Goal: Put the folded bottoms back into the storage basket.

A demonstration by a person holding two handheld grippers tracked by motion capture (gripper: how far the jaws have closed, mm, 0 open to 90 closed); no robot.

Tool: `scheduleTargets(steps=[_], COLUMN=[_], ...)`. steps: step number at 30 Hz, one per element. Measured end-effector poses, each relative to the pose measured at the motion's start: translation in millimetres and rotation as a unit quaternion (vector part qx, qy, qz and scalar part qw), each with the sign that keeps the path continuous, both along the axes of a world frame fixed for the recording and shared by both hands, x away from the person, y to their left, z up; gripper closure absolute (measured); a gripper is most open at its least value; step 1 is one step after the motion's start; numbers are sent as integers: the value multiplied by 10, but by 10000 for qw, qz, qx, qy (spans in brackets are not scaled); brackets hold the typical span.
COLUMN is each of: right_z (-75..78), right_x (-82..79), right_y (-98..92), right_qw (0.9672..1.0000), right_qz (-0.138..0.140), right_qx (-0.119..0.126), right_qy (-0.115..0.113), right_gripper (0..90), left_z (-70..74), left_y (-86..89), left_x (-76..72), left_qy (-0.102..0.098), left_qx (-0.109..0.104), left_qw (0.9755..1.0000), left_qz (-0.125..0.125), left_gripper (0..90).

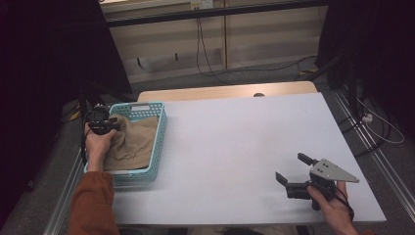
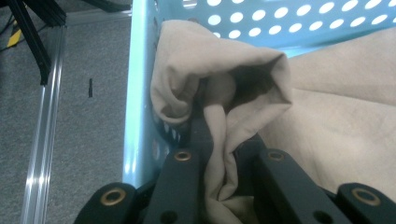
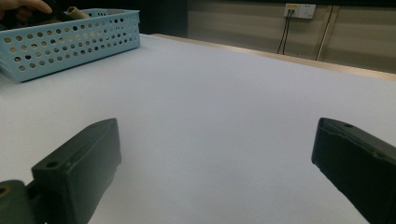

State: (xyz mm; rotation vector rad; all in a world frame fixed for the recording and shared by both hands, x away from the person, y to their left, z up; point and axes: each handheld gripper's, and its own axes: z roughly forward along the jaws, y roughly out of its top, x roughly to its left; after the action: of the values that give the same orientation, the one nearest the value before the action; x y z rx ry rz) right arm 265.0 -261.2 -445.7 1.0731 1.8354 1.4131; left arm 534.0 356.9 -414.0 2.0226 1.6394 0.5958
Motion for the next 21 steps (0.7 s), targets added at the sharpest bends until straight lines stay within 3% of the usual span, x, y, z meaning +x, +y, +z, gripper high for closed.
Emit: scheduleTargets(steps=[3, 8, 13, 14, 17, 20, 21], right_z=[0, -1, 0, 1, 2, 1, 2], right_x=[2, 0, -7, -10, -13, -10, -7], right_y=[0, 0, -5, -2, -2, -5, 1], right_qw=[10000, 10000, 10000, 10000, 10000, 10000, 10000], right_qz=[-5, -6, 2, 7, 10, 5, 7], right_qx=[0, -8, 3, -5, -10, -2, -9], right_qy=[3, 2, 6, 0, -3, 0, -1], right_gripper=[15, 15, 15, 15, 15, 15, 15], left_z=[-9, -54, -50, -48, -10, 38, 52], left_y=[-36, -59, -46, -50, -50, -15, -4], left_x=[12, 14, 0, -4, -28, -58, -68], left_qy=[-27, -47, -71, -106, -230, -240, -238], left_qx=[119, 135, 28, 33, 41, -87, -102], left_qw=[9998, 9989, 9993, 9992, 9990, 9990, 9990], left_qz=[-173, -441, -377, -385, -383, -377, -365], left_gripper=[827, 813, 797, 778, 575, 617, 564])
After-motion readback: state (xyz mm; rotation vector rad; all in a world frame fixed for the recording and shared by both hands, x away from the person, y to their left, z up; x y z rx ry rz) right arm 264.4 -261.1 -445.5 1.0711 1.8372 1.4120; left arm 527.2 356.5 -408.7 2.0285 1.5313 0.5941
